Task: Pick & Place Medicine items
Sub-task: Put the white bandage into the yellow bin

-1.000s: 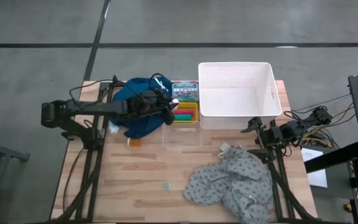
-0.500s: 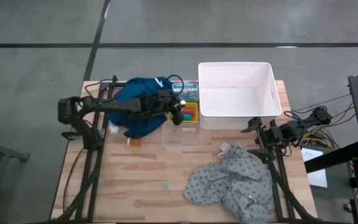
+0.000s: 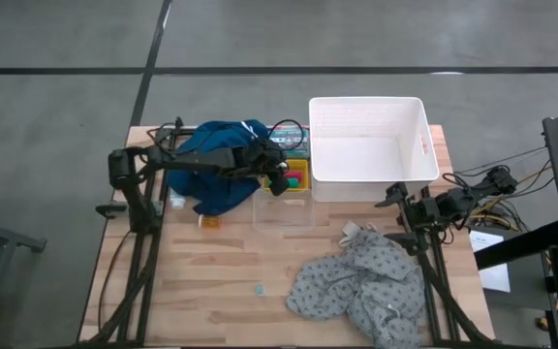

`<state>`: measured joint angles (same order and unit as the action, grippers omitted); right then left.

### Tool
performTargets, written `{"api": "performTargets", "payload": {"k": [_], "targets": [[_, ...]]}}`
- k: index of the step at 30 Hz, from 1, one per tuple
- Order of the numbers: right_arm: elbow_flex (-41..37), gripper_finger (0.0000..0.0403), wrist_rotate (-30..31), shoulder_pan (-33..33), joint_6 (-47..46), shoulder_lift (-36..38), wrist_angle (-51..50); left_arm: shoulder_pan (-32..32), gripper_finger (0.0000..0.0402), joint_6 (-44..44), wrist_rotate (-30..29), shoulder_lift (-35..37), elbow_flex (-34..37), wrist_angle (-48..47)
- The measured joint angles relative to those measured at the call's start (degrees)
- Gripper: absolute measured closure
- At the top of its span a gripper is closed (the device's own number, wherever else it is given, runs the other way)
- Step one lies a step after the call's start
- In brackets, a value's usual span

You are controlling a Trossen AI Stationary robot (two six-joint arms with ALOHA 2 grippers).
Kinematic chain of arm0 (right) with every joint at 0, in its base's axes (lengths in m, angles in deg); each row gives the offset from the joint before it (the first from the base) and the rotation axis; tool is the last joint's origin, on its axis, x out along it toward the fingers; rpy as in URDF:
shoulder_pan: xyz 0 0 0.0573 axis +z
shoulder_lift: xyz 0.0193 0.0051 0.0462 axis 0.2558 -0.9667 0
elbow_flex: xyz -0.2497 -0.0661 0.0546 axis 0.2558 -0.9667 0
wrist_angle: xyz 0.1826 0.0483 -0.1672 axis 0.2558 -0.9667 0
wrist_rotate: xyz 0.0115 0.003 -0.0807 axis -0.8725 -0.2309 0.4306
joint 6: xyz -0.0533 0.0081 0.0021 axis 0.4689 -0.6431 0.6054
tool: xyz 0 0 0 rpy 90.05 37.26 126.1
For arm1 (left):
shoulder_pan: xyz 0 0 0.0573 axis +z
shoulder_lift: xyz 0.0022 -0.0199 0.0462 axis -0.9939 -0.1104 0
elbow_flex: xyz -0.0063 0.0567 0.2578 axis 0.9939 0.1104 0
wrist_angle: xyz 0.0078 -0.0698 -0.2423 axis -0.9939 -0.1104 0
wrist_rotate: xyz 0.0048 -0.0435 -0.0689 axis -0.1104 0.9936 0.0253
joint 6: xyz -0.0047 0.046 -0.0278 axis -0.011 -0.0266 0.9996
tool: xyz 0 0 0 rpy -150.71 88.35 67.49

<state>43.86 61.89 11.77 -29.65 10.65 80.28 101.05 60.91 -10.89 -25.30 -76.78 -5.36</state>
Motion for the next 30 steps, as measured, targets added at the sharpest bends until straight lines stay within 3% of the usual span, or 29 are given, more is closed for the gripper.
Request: {"api": "performTargets", "payload": {"k": [24, 30], "targets": [[0.0, 0.0023, 0.0, 0.0, 0.0, 0.0, -0.1, 1.6, 0.0278, 0.4, 4.7, -2.7, 0.3, -0.3], [0.0, 0.0023, 0.0, 0.0, 0.0, 0.0, -0.1, 1.6, 0.0248, 0.4, 5.7, -2.8, 0.3, 0.0]]}}
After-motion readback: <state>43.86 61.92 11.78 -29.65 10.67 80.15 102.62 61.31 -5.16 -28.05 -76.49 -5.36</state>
